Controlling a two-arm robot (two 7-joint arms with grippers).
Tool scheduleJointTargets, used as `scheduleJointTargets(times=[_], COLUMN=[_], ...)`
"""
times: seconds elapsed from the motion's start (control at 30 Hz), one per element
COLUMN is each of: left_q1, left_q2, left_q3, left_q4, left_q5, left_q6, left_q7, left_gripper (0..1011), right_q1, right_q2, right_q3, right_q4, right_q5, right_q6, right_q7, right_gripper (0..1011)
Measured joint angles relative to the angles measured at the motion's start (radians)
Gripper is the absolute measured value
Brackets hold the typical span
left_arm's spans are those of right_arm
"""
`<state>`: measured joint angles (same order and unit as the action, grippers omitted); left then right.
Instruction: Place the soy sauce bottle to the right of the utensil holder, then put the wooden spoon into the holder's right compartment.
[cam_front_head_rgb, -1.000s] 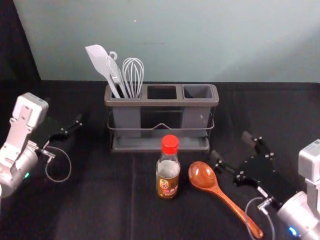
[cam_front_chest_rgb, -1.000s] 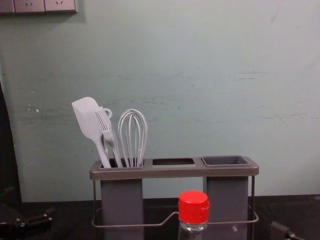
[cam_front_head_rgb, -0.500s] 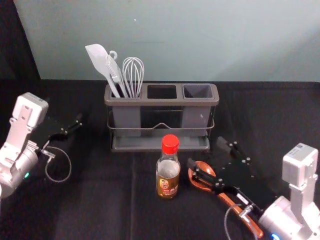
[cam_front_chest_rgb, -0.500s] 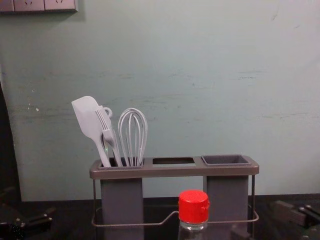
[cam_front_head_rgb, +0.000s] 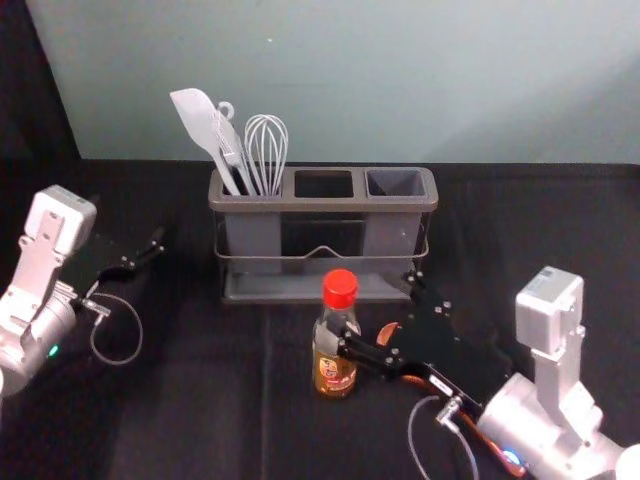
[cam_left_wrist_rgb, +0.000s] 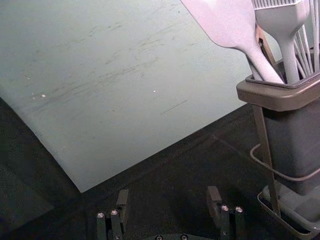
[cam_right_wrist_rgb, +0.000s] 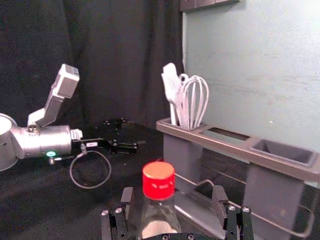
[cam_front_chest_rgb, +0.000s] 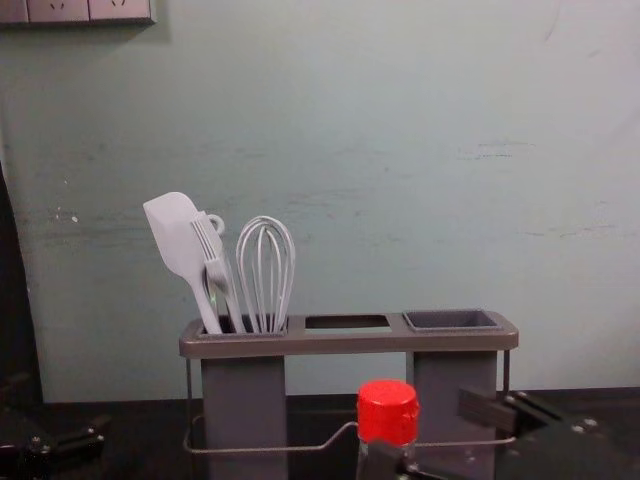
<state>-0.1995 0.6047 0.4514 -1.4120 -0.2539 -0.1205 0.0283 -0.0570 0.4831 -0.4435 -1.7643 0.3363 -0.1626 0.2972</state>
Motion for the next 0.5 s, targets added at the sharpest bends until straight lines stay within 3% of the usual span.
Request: scheduleJointTargets(times=[0.4, 0.5], left_q1=[0.0, 0.0], left_q2=[0.0, 0.0], left_q3=[0.0, 0.0], left_q4=[0.0, 0.0], left_q5=[0.0, 0.0], left_q6=[0.0, 0.0], left_q7=[0.0, 0.0], left_gripper=[1000, 1000], right_q1=[0.054, 0.053], right_q2=[-0.056, -0.07], right_q3=[-0.011, -0.007], right_q4=[0.04, 0.046], right_q5=[-0.012, -0.018], right_q6=[0.015, 0.007], right_q7=[0.055, 0.058], right_gripper=[1003, 954])
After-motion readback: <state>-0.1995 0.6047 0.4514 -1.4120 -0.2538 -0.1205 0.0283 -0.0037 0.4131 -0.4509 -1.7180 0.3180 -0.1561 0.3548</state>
